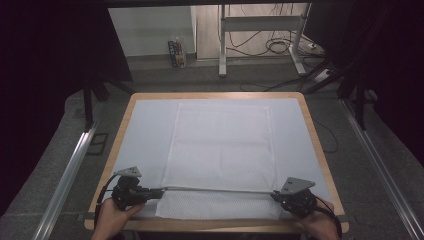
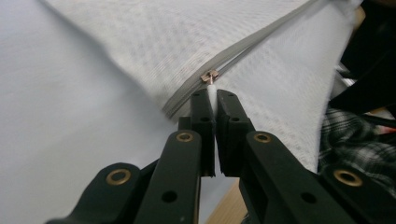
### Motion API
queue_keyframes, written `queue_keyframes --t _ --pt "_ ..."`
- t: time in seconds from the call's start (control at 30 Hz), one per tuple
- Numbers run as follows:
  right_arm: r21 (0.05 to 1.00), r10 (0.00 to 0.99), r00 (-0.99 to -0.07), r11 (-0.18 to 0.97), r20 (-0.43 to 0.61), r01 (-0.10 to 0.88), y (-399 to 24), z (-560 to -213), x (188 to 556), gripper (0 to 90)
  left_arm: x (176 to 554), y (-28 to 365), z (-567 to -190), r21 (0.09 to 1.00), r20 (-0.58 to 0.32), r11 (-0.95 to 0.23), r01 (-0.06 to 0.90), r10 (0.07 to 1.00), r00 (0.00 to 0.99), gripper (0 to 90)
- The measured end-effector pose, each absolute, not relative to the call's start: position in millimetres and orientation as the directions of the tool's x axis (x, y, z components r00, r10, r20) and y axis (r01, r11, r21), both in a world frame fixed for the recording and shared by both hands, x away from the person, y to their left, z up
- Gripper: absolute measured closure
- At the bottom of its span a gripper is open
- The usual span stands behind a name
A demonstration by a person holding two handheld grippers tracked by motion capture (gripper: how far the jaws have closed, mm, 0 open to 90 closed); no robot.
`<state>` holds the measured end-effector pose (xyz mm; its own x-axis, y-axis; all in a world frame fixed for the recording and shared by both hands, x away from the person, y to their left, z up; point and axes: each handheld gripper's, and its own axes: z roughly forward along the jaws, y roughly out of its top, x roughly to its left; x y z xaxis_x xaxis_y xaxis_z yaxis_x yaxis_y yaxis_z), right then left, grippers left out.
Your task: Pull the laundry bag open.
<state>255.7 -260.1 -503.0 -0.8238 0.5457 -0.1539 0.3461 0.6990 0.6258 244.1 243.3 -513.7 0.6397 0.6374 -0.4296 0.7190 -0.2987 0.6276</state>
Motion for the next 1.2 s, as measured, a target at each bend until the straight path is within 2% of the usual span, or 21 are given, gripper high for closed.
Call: queue_keyframes --t 0.47,0.83,0.93,1.07,1.2 --pt "0.622 0.553 -0.821 0.696 -0.145 0.359 -263 -504 256 84.2 237 258 -520 0.604 -0.421 -0.286 0.744 0.678 0.603 87.1" --pt "0.610 0.551 -0.822 0.703 -0.143 0.366 -263 -506 255 82.6 237 245 -529 0.557 -0.368 -0.351 0.753 0.709 0.602 86.9" --pt "0.602 0.552 -0.823 0.705 -0.136 0.373 -262 -507 254 76.1 237 244 -529 0.562 -0.351 -0.355 0.747 0.716 0.604 86.4" --pt "0.604 0.549 -0.830 0.696 -0.096 0.390 -265 -507 253 58.7 237 245 -531 0.562 -0.342 -0.355 0.747 0.723 0.600 86.0" --pt "0.589 0.542 -0.835 0.707 -0.097 0.391 -266 -508 249 46.0 237 244 -531 0.560 -0.337 -0.358 0.747 0.726 0.600 85.9"
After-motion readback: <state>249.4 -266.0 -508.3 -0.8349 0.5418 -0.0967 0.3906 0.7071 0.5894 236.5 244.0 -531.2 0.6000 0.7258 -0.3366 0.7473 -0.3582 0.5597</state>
